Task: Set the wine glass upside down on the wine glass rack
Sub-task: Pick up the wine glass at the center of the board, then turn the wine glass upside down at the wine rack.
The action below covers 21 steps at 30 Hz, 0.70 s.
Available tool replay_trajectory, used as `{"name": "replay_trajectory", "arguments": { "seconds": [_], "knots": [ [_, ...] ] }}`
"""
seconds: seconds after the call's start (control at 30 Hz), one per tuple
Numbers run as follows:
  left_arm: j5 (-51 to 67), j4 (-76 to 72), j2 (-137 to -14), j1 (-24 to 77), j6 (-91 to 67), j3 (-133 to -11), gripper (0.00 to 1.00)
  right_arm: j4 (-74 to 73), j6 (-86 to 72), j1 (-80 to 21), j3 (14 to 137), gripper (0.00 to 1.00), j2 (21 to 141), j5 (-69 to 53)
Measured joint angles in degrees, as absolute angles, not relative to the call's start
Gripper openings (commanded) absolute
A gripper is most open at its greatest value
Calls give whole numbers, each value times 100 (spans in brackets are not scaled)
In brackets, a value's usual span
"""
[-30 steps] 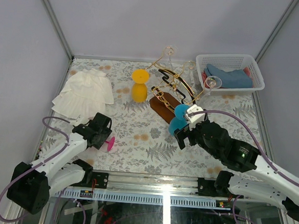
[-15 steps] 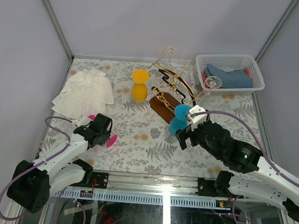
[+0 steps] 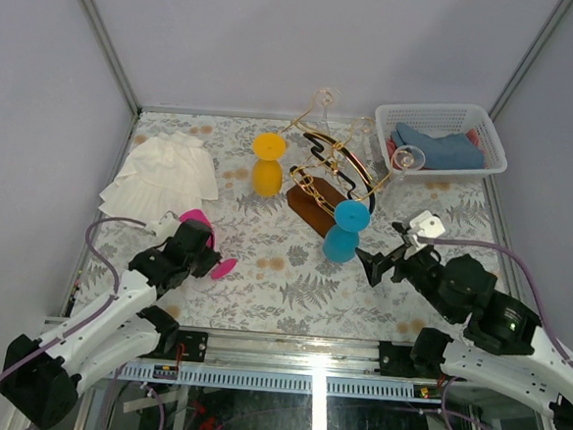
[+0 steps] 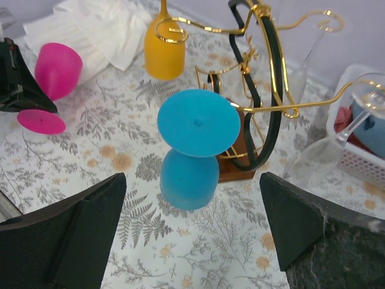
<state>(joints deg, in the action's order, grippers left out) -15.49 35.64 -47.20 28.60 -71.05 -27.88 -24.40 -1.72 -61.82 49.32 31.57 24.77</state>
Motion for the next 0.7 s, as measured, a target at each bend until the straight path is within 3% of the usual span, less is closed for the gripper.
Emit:
{"name": "replay_trajectory", "arguments": {
  "seconds": [0.3,0.5,0.7],
  "knots": [
    [-1367,3404,-4661,3892,-6261,-3627,0,-1424,1367,-6180,4254,91,2536,1068],
    [-663,2674,-4648,4047,-5590,-3695,0,-1251,2071,-6182,4611,89,3684,-427],
    [-23,2156,-4475,4047,-5159,-3695,0,-819,2320,-6340,4746,87,4991,-1100]
  ]
}}
